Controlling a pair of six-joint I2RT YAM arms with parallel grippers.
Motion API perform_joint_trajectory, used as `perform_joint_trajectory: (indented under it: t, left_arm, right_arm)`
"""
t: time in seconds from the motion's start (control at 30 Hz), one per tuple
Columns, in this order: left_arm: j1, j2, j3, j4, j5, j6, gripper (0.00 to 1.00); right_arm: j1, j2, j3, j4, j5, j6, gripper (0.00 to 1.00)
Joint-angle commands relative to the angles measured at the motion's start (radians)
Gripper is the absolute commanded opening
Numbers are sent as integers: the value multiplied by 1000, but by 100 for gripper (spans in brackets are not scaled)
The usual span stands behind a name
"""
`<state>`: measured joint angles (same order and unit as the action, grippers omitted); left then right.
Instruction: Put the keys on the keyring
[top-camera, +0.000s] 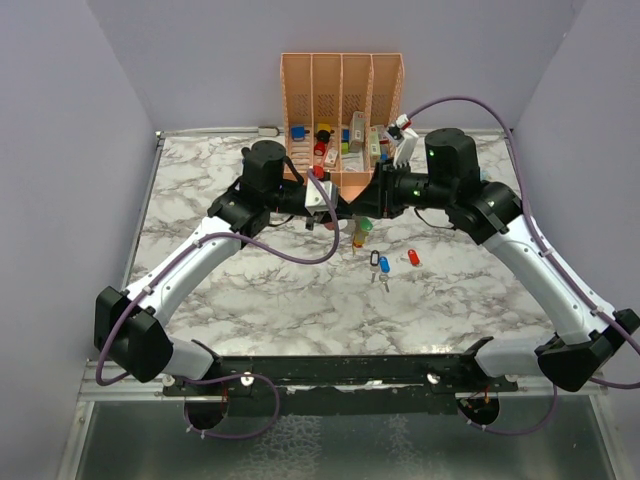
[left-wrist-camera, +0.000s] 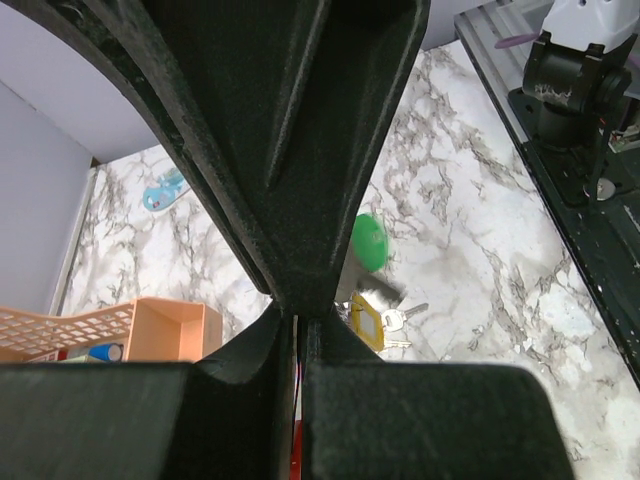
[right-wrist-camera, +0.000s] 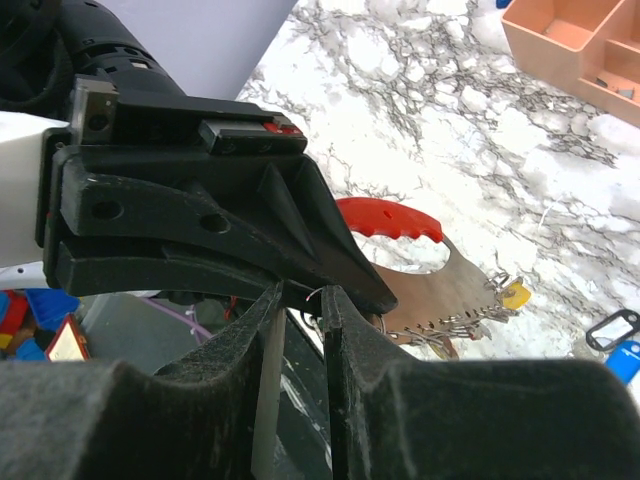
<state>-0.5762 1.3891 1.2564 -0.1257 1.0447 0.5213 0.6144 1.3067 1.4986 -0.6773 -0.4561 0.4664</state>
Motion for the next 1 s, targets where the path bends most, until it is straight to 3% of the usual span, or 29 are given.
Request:
perform_joint_trajectory:
  t: [0.0,0.73,0.97]
  left_arm:
    - [11,-15,7,97,57,-38,0]
    - [18,-37,-120,314,32,-143,0]
    - [21,-55,-158,361,29,-155,0]
  right_arm:
    - [7,-11,35,-53,50,-15,22]
    - [7,-34,84,-89,42,-5,24]
    - [7,-70,62,-123,152,-79,24]
